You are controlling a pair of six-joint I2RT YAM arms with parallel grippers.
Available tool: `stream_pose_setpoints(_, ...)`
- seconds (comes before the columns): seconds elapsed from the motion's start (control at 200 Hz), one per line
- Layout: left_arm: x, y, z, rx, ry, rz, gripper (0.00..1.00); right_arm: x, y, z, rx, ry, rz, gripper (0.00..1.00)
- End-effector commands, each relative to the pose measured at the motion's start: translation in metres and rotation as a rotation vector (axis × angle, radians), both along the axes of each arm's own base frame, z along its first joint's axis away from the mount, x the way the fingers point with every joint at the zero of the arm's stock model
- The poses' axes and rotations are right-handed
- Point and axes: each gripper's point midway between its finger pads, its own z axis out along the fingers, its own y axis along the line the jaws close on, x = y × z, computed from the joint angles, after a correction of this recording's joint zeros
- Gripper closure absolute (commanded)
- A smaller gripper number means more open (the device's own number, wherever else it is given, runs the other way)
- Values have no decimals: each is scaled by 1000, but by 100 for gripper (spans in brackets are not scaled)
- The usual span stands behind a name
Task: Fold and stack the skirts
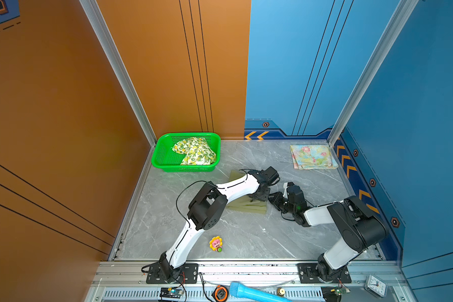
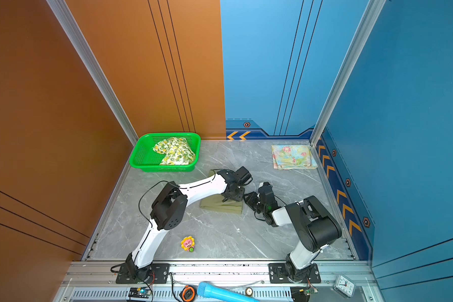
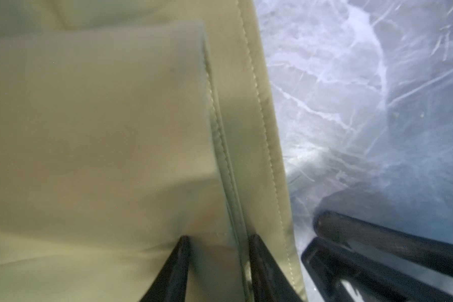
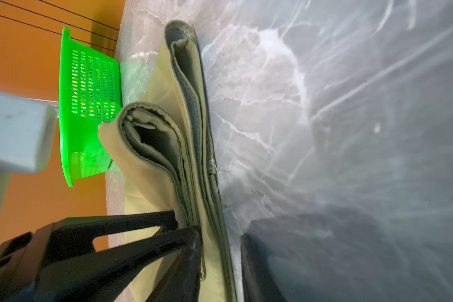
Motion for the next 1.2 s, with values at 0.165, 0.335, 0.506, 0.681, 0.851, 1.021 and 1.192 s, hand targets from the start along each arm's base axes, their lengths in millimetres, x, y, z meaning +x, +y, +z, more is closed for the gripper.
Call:
stream_pose_setpoints(0.165,-20,12,-60,104,103,1,84,-29,-14,-61,-106,195,-51,74)
stream_pose_setpoints(0.335,-15,10,-53,91,91,-1,100,-30,-14,-67,-118,199,-57,78)
stream_pose_setpoints(0.506,-8,9,-29,57,57,-1,100,-30,-14,-67,-121,190,-57,86)
stream_pose_setpoints(0.681,0,6,8,4,4,2,100,-30,-13,-66,-110,172,-60,91)
stream_pose_setpoints(0.851,2,4,38,-50,-28,6,100,-30,-13,-65,-89,155,-70,96)
stream_pose_setpoints(1.021,-1,-1,59,-97,-42,10,100,-29,-11,-64,-70,150,-73,98)
stream_pose_setpoints(1.192,-5,-7,68,-125,-43,11,100,-29,-11,-64,-65,145,-76,98)
